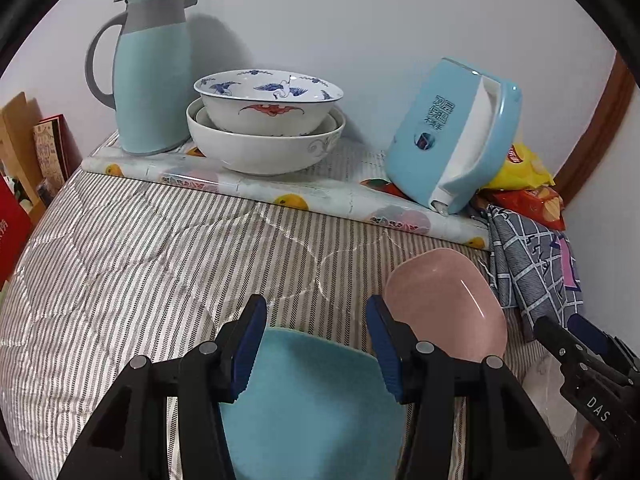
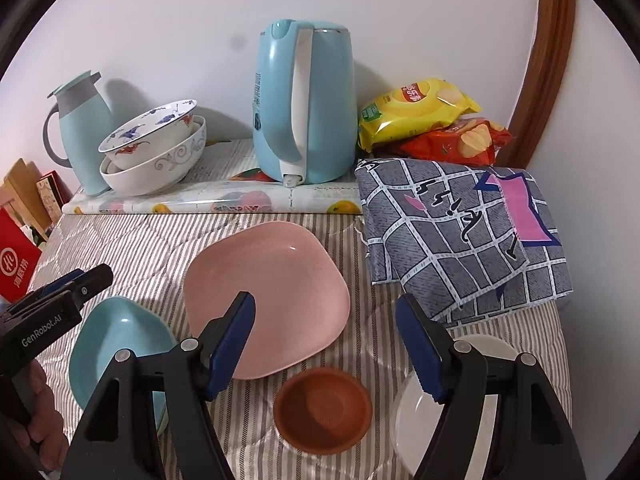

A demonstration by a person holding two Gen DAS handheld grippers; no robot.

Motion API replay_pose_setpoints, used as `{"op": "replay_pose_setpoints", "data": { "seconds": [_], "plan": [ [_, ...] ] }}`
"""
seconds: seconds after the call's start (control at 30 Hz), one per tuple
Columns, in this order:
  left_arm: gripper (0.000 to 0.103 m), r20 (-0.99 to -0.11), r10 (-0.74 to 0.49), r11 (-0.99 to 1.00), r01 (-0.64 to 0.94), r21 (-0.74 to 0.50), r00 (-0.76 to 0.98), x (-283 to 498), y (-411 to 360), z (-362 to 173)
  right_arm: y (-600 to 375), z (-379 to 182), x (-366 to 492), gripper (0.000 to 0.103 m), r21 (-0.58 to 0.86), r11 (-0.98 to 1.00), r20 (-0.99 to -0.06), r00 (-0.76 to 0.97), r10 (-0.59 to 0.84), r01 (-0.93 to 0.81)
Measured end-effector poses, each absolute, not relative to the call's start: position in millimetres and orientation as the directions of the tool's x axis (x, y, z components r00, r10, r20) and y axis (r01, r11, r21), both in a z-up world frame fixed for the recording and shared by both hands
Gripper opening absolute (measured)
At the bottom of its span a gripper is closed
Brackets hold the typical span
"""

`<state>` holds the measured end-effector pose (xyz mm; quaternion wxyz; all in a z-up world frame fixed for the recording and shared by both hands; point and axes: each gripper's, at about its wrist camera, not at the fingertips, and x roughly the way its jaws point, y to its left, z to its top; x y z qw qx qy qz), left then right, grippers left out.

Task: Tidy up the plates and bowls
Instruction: 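Close both grippers on the rim of the pink square plate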

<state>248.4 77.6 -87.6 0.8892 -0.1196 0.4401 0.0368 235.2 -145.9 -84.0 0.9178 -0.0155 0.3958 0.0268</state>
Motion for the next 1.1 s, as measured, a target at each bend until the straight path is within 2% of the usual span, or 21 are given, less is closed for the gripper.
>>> {"op": "replay_pose_setpoints", "data": {
  "seconds": [0.27, 0.5, 0.97, 1.1],
  "plan": [
    [0.049, -0.806, -0.063, 0.968, -0.161, -0.192, 0.588, 260, 68, -101, -148, -94, 248, 0.064, -0.004, 0.998, -0.739, 0.673, 0.042, -0.067],
    [0.049, -0.810, -0.101, 0.967, -0.134, -0.215, 0.578, 274, 58, -108, -156, -108, 264, 0.046, 0.025, 0.999, -0.766, 0.641, 0.050, -0.049],
    [0.049, -0.830, -0.131, 0.977, -0.070, -0.200, 0.542, 297, 30, -126, -158, -133, 288, 0.033, 0.029, 0.998, -0.820, 0.570, 0.053, -0.052],
    [0.046, -0.835, -0.132, 0.979, -0.062, -0.194, 0.534, 302, 27, -130, -159, -140, 294, 0.032, 0.041, 0.998, -0.833, 0.550, 0.061, -0.049]
  ]
}}
